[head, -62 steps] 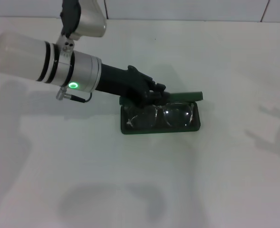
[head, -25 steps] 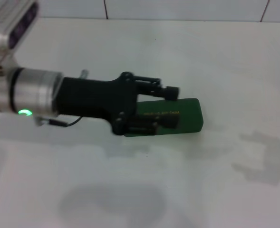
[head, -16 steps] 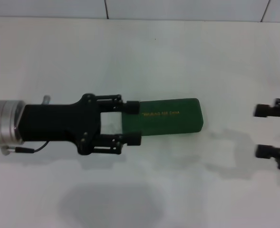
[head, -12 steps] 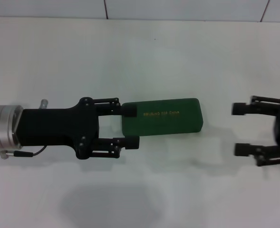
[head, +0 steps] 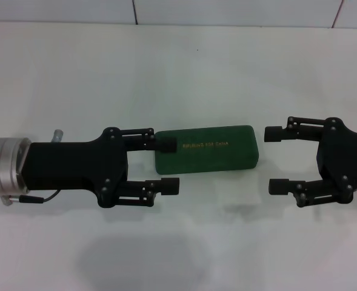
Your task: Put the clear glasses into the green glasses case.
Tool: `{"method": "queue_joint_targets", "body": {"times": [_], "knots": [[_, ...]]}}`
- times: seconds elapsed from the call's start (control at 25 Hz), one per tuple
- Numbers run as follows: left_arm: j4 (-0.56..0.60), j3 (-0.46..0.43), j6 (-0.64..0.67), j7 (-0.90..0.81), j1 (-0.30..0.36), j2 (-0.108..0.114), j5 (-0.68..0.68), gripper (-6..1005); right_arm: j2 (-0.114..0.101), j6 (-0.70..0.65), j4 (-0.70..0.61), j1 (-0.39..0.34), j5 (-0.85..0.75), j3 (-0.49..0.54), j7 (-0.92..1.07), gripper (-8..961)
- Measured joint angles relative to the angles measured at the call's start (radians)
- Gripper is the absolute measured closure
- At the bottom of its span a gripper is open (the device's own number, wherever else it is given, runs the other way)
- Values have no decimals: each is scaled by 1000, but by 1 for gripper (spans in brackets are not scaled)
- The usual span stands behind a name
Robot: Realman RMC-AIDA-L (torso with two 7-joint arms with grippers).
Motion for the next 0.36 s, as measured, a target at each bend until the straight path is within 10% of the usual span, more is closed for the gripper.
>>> {"method": "queue_joint_targets", "body": {"times": [0.36], "knots": [[-7,0,6,1,0,0,-5,269,-1,0,1,-5,5,0,-1,140]]}}
